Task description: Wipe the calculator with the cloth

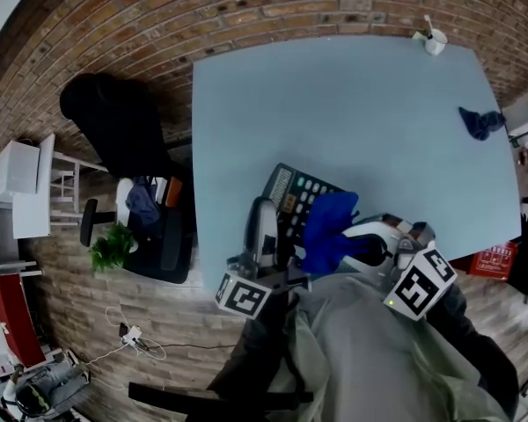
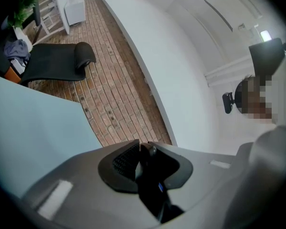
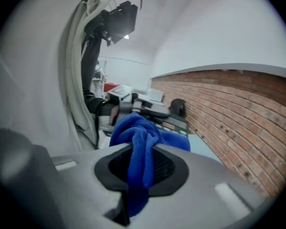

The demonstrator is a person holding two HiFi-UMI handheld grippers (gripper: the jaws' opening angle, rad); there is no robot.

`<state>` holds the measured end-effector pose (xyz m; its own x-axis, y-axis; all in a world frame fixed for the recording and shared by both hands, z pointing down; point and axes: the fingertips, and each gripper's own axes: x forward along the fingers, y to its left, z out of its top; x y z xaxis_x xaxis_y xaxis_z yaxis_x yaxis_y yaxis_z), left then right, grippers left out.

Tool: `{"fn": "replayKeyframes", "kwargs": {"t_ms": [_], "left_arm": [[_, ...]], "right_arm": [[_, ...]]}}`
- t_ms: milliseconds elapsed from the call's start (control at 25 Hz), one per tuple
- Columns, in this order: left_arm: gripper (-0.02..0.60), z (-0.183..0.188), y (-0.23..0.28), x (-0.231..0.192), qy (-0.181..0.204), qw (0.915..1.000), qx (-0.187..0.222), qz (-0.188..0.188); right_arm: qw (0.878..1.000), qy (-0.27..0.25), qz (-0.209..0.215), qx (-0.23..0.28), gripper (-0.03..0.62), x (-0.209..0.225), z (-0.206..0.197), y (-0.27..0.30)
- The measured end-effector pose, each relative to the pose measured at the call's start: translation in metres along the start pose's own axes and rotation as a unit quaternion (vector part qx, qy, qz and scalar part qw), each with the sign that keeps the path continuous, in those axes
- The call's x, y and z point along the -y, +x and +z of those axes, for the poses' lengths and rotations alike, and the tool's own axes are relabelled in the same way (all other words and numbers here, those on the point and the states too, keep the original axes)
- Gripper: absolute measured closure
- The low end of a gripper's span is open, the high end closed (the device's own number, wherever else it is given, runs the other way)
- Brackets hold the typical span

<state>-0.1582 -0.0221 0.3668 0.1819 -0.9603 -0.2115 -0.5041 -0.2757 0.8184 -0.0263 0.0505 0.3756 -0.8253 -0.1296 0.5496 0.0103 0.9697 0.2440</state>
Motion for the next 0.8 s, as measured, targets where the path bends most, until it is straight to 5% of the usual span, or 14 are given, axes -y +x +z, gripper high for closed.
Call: {"fn": "replayKeyframes", "kwargs": {"t_ms": [200,320,560,680,800], "left_arm": [[0.523,-0.001,-0.002,-0.004,-0.008,1.0,0.001,0.004],[0.523,-0.007,0.0,-0.005,-0.012,0.9999,-0.005,0.006],[0.523,-0.026,0.005,-0.008,0.018,0.9978,-0.063,0.01],[0.518,-0.039,0.005,-0.001,0.028,0.9958,-0.087,-0.003],[0.518,-0.052,0.005,0.003,0.021,0.9941,-0.106,-0.011]], "right_arm": [[0.991,0.045,-0.12,-0.024,0.542,0.053,-0.037,-0.012],[0.991,0.053,-0.114,-0.035,0.542,0.044,-0.038,-0.01],[0.999,-0.001,-0.031,-0.037,0.542,0.0,-0.008,0.023],[0.998,0.007,-0.051,-0.048,0.542,0.024,-0.017,0.031],[0.99,0.025,-0.118,-0.071,0.542,0.068,-0.038,0.03]]}}
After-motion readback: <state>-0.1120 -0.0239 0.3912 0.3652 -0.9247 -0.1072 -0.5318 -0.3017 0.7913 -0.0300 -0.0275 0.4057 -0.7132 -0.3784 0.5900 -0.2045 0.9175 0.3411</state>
